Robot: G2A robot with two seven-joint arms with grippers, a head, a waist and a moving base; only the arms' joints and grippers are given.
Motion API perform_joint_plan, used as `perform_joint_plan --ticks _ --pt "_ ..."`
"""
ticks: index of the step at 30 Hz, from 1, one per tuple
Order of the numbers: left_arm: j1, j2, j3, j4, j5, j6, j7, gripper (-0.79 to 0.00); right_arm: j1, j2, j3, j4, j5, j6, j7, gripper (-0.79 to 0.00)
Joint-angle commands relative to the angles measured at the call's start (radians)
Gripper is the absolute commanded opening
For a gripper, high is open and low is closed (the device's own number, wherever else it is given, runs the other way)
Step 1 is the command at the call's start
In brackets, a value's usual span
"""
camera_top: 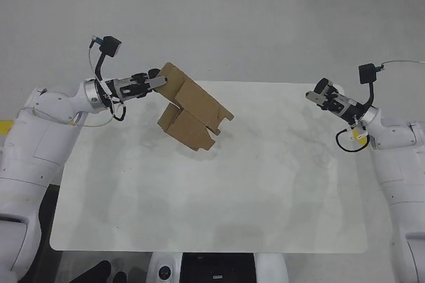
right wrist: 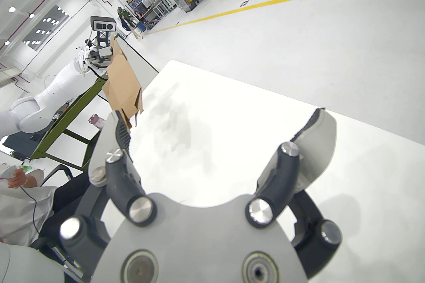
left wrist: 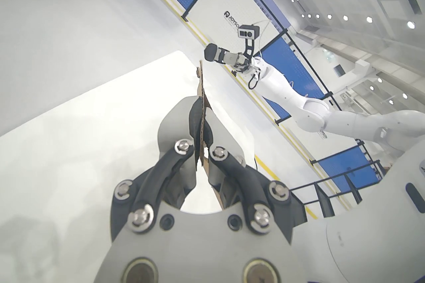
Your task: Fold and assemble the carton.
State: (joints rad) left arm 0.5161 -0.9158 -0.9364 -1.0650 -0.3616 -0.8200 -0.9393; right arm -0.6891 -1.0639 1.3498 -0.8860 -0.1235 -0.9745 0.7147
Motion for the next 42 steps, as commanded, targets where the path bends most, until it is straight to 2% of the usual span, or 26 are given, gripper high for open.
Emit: perform_joint_plan --ticks 1,7,9,12,17,24,39,41,42 --pt "0.000 -0.003 0.008 -0.004 -0.017 -0.007 -0.025 -0.785 0.000 0.000 0.000 0.000 0.000 0.000 0.000 0.000" --pt "0.004 -0.013 0.047 -0.043 -0.058 0.019 -0.080 -0.785 -0.019 0.000 -0.009 -0.026 0.000 0.024 -0.003 0.000" --pt "0.005 -0.013 0.059 -0.060 -0.064 0.027 -0.088 -0.785 -0.030 -0.001 -0.025 -0.040 0.046 0.024 0.024 0.000" --pt "0.004 -0.009 0.079 -0.088 -0.061 0.043 -0.104 -0.785 -0.021 -0.005 -0.070 -0.039 0.158 0.008 0.129 0.000" --pt "-0.007 0.001 0.112 -0.128 -0.051 0.060 -0.121 -0.785 0.019 -0.006 -0.228 -0.080 0.277 0.082 0.213 0.000" --pt "-0.022 0.025 0.177 -0.210 -0.086 0.083 -0.145 -0.785 0.089 0.021 -0.461 -0.124 0.427 0.126 0.257 0.000" --pt "-0.022 0.025 0.177 -0.210 -0.086 0.083 -0.145 -0.785 0.089 0.021 -0.461 -0.124 0.427 0.126 0.257 0.000" --pt "-0.044 0.027 0.221 -0.261 -0.032 0.101 -0.163 -0.785 0.089 0.021 -0.461 -0.124 0.427 0.126 0.257 0.000" --pt "-0.051 0.028 0.230 -0.252 -0.035 0.096 -0.158 -0.785 0.089 0.021 -0.461 -0.124 0.427 0.126 0.257 0.000"
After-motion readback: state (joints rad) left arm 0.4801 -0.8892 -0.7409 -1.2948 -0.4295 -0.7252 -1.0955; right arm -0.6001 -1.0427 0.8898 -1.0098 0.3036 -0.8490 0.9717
